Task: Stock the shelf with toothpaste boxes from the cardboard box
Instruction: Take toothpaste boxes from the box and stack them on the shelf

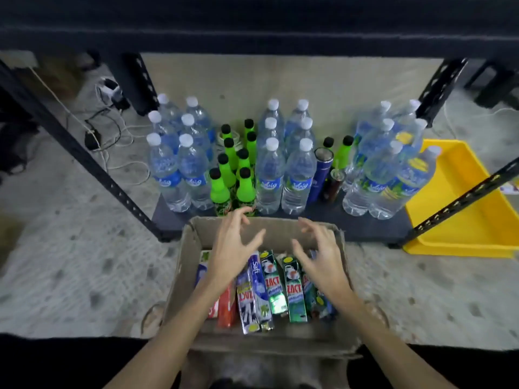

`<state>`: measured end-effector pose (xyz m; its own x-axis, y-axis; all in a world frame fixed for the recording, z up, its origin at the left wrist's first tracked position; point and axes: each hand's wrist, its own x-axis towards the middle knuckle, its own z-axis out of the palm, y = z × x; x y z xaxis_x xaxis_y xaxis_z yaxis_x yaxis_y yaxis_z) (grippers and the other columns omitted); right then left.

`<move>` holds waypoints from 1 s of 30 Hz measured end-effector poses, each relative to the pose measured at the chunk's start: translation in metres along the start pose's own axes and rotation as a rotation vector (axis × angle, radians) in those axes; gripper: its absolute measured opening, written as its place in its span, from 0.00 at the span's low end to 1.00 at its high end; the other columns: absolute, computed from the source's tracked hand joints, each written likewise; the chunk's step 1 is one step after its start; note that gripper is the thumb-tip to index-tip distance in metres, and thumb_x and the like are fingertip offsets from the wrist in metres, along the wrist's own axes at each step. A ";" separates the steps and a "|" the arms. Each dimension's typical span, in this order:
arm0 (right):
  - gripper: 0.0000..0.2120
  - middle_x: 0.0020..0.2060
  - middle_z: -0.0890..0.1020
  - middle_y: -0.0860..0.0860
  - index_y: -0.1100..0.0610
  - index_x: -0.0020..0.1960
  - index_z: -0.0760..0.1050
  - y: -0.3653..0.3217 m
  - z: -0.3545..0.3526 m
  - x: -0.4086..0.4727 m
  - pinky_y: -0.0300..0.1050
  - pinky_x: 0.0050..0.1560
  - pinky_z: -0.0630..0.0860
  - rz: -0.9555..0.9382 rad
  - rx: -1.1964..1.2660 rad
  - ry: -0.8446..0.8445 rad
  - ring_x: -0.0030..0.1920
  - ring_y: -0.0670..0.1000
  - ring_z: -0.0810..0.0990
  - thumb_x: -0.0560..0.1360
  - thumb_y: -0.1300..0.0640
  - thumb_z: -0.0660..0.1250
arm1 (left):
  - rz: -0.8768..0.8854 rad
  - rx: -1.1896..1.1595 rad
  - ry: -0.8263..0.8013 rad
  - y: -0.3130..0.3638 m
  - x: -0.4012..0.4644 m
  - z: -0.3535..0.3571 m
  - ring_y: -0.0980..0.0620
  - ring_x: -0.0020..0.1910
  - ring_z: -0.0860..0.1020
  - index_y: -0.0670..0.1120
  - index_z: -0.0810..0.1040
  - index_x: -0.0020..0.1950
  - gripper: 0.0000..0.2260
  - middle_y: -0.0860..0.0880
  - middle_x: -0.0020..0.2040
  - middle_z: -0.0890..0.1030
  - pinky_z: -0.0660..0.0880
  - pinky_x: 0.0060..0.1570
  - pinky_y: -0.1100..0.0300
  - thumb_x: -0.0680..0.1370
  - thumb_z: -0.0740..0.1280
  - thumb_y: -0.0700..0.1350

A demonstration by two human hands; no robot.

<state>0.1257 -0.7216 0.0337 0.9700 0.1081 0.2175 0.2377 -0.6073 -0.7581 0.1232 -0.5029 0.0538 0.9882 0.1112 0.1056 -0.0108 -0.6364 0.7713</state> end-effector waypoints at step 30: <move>0.55 0.65 0.79 0.52 0.44 0.83 0.50 0.104 0.111 -0.084 0.53 0.65 0.64 0.512 -0.467 -0.323 0.66 0.54 0.73 0.66 0.45 0.81 | -0.789 -0.404 -0.286 -0.116 -0.079 0.114 0.52 0.69 0.72 0.57 0.47 0.82 0.36 0.54 0.72 0.68 0.73 0.67 0.44 0.82 0.62 0.34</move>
<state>0.0739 -0.7065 -0.1313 0.9369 -0.0955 -0.3362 -0.2221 -0.9056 -0.3614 0.0640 -0.5248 -0.1160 0.7316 0.1722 -0.6596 0.6809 -0.1370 0.7195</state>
